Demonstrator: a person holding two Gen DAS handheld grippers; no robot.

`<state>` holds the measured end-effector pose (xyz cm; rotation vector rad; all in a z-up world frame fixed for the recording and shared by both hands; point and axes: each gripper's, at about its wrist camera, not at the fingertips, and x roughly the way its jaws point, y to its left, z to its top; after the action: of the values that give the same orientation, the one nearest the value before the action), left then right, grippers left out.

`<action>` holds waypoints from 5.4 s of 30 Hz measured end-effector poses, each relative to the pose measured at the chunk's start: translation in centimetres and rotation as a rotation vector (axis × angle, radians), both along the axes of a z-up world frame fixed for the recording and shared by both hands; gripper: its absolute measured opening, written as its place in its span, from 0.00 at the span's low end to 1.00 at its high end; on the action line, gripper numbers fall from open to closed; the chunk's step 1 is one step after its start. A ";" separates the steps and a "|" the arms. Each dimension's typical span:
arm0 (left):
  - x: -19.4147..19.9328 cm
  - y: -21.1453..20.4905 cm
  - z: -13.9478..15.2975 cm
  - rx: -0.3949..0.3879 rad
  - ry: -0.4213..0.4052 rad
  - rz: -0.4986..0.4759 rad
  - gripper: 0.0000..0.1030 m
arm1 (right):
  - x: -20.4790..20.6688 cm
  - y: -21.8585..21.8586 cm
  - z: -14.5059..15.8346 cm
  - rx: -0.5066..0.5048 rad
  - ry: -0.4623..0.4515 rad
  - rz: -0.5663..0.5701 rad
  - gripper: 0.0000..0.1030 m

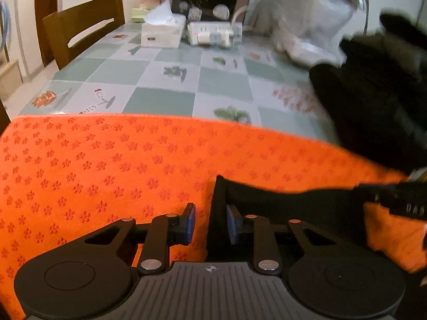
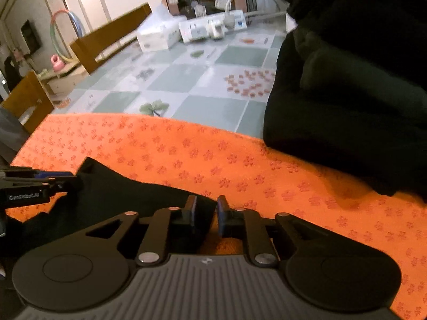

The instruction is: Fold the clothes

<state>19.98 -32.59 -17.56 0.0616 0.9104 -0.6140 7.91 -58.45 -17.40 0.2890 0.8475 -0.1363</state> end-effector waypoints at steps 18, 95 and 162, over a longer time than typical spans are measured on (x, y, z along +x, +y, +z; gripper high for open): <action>-5.7 16.1 7.1 -0.015 -0.052 0.137 0.70 | -15.3 6.2 6.7 0.055 -0.048 0.043 0.37; -19.6 28.0 11.2 0.062 -0.072 0.492 0.47 | -23.1 6.8 7.0 -0.082 -0.037 0.020 0.49; -4.1 14.5 3.7 -0.142 0.078 0.073 0.50 | -29.8 0.9 8.1 0.027 0.083 -0.142 0.48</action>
<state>15.84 -18.07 -13.90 -0.1225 0.9377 -0.6149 -21.90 -57.56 -9.30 0.3706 0.9118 -0.2711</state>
